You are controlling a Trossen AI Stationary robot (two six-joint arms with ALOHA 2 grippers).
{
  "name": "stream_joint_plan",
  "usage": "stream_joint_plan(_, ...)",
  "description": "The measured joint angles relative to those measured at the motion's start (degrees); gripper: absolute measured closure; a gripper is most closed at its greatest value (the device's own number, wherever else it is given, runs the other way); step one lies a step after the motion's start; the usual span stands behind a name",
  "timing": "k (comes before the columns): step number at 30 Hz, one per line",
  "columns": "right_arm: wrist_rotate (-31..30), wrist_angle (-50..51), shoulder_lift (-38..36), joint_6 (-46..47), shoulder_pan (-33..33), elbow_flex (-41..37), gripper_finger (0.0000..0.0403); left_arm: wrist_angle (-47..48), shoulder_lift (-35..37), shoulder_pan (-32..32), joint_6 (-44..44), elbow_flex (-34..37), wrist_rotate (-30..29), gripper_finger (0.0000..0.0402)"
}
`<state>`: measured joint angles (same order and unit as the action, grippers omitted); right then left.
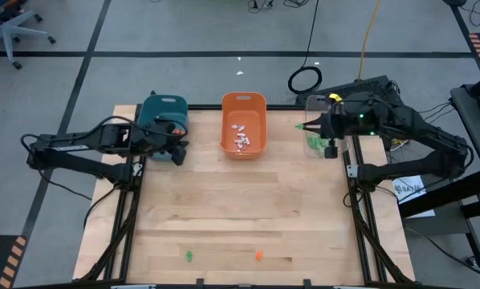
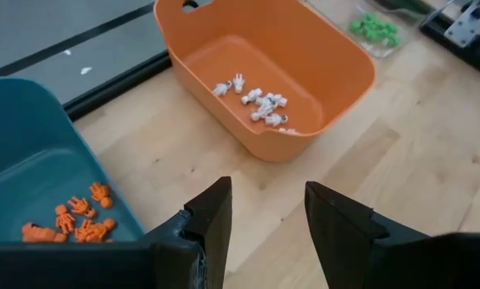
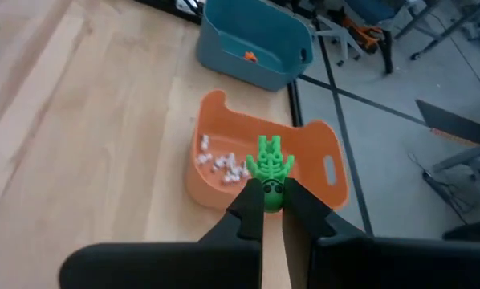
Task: Sort Halloween decoration
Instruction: Put the green skeleton toy into the transparent bin
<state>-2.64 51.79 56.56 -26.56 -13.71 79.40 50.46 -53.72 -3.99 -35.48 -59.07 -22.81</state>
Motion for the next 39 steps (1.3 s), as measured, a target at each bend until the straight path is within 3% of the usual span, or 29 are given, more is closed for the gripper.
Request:
stream_joint_plan(10, -0.1, 0.9, -1.2, -8.4, -4.1, 0.0, 0.0401, -1.2, -4.8, 0.0, -1.9, 0.0, 1.2, 0.0245)
stream_joint_plan(22, -0.2, 3.9, -1.2, -10.8, -5.6, 0.0, 0.0401, -2.1, -5.9, -0.3, 0.3, 0.0, 1.2, 0.0245)
stream_joint_plan(28, -0.2, 7.5, -1.2, 0.2, -7.8, 0.0, 0.0401, -2.1, -5.9, -0.6, 0.4, 0.0, 0.1, 0.0245)
stream_joint_plan(39, -1.8, 11.8, -0.9, 34.6, -15.3, -8.3, 0.0401, -3.6, -5.9, -0.6, 3.3, 0.0, 1.8, 0.0245)
